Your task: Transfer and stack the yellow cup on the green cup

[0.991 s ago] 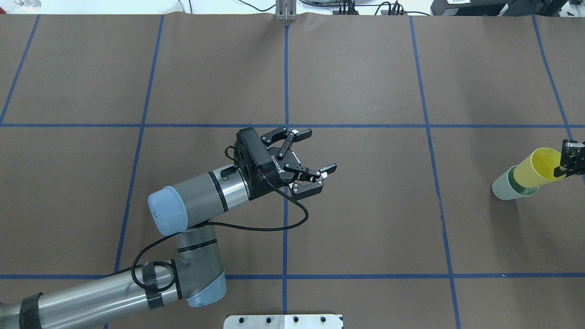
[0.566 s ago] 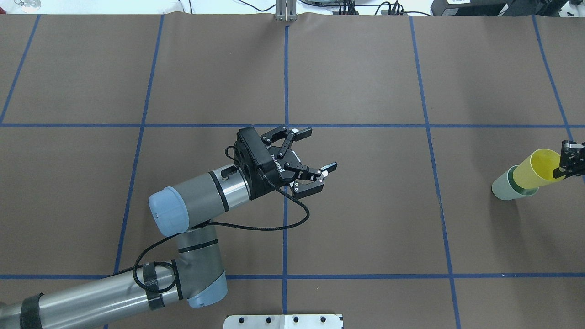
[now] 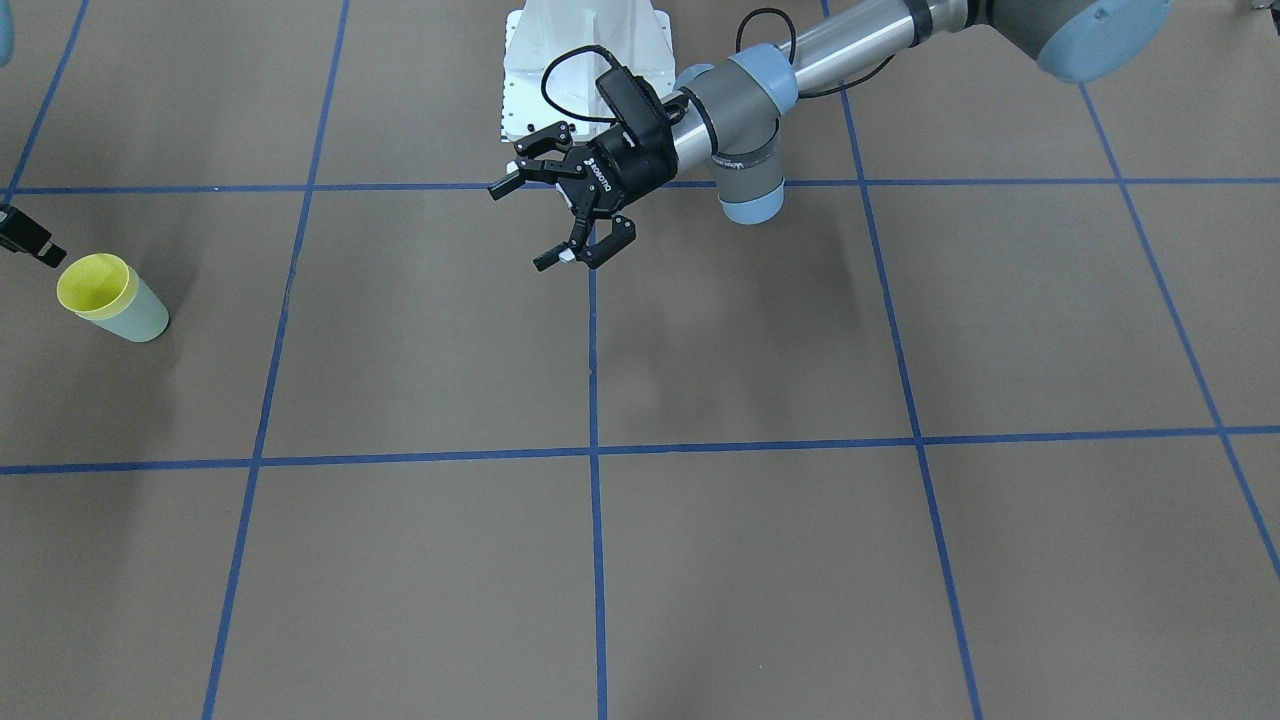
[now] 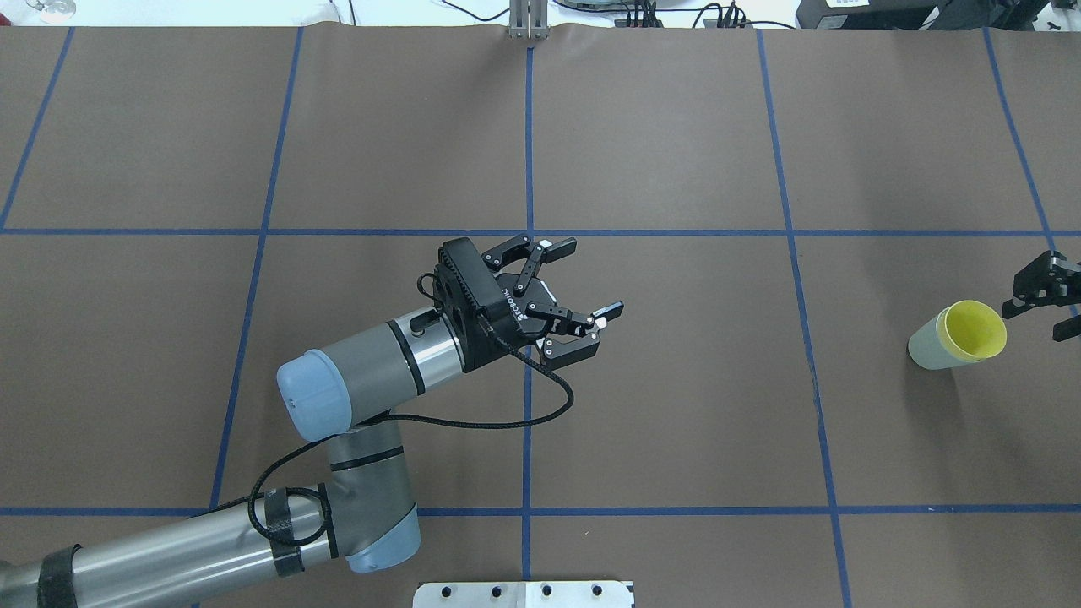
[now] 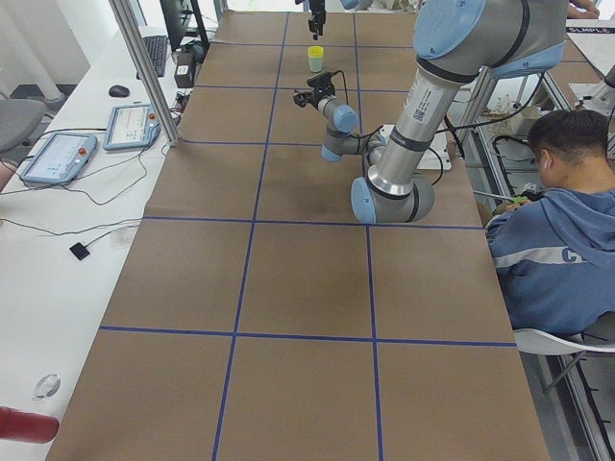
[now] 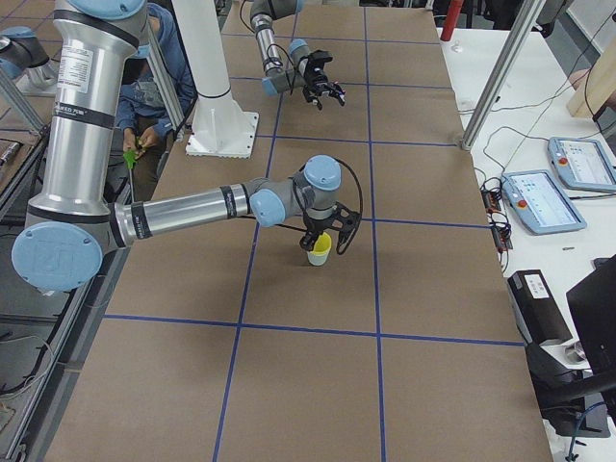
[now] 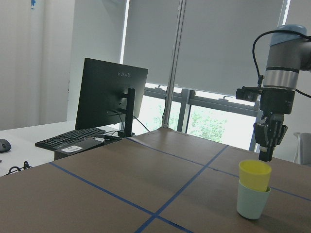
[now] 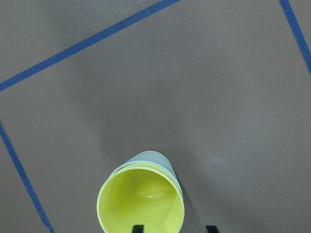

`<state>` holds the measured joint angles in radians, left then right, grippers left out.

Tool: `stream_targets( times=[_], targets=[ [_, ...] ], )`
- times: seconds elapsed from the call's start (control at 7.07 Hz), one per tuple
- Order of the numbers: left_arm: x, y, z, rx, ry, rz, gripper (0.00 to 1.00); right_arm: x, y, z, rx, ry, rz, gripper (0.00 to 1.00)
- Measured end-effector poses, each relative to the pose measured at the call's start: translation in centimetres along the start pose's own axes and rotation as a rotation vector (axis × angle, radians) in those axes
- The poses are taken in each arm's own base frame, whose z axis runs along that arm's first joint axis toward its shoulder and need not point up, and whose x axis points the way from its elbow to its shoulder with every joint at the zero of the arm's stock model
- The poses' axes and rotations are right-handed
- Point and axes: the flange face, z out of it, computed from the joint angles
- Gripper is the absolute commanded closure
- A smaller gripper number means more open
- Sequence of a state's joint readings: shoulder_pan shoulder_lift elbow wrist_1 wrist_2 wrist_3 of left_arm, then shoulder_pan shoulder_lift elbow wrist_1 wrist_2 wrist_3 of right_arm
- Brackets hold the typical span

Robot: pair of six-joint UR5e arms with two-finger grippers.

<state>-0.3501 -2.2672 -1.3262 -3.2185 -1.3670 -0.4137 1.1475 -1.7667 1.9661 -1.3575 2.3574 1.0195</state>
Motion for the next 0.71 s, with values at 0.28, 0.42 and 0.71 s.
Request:
stream_targets(
  times=[0.28,0.42,0.71],
  targets=[
    [-1.8,1.1,-0.1,-0.075,-0.051,0.01,0.0,-1.2,0.0,-0.8,0.015,-0.017,-0.019,0.0],
    [-4.8,1.7,-1.1,-0.115,-0.106,0.001,0.0,-2.1,-0.4,-1.0,0.038,-0.017,-0.032,0.0],
    [-13.1,1.9,-2.7,-0.272,-0.243,-0.065,0.0,-3.8,-1.6,-1.3,0.082,-0.015,-0.058,0.0]
  ],
)
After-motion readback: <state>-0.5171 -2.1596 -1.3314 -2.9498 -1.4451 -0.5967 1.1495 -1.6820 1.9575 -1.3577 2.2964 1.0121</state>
